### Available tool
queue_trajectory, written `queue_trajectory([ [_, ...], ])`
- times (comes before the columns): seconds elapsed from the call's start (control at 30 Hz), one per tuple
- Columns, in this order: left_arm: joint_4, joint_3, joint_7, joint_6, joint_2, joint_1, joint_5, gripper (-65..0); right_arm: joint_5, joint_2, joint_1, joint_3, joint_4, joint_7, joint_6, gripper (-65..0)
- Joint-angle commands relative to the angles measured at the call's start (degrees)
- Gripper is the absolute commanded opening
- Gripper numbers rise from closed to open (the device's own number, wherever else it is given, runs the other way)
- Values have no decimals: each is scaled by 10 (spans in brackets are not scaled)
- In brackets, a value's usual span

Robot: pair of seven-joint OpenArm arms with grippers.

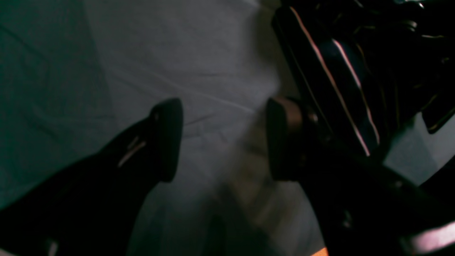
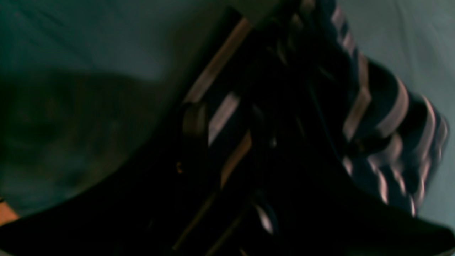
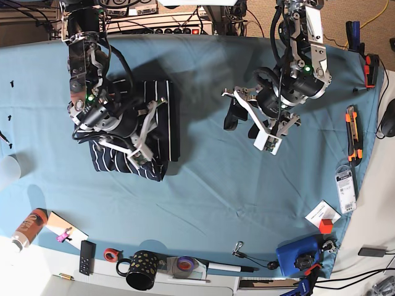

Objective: Layout the t-shirt on the table in an organized manner, then fold the t-shirt properly
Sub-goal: 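Fold the held end over the shirt with the right gripper, then lower the left gripper onto the folded stack and grasp its edge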

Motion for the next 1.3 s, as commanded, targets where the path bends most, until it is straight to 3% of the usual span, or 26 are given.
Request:
queue_trajectory([
  [0.0, 10, 0, -12, -4, 3, -5, -8, -286, 7, 3, 14, 4, 12, 22, 3, -444],
  [0.17, 10, 0, -12, -4, 2, -5, -8, -286, -28, 3, 48, 41, 44, 33, 3, -444],
  [0.33, 10, 0, -12, -4, 2, -2, -7, -286, -108, 6, 67, 174, 54, 44, -32, -444],
  [0.5, 10, 0, -16, -4, 3, 0, -6, -286, -112, 26, 36, 301, 46, 13, -32, -447],
  [0.57, 10, 0, -27, -4, 2, 0, -6, -286, -112, 35, 16, 328, 40, 7, -31, -512],
  [0.63, 10, 0, -35, -4, 3, 0, -6, -286, -112, 37, -3, 344, 38, 8, -21, -649],
  [0.8, 10, 0, -36, -4, 3, 0, -6, -286, -93, 32, -36, 348, 35, 34, 1, -650],
  [0.97, 10, 0, -38, -4, 3, 0, -7, -286, 12, 32, -51, 330, 17, 15, 34, -650],
  [1.07, 10, 0, -44, -4, 3, 0, -7, -286, 65, 32, -60, 288, 17, -19, 48, -650],
  [1.27, 10, 0, -64, -4, 3, -1, -6, -286, 74, 32, -96, 168, 17, -27, 56, -650],
])
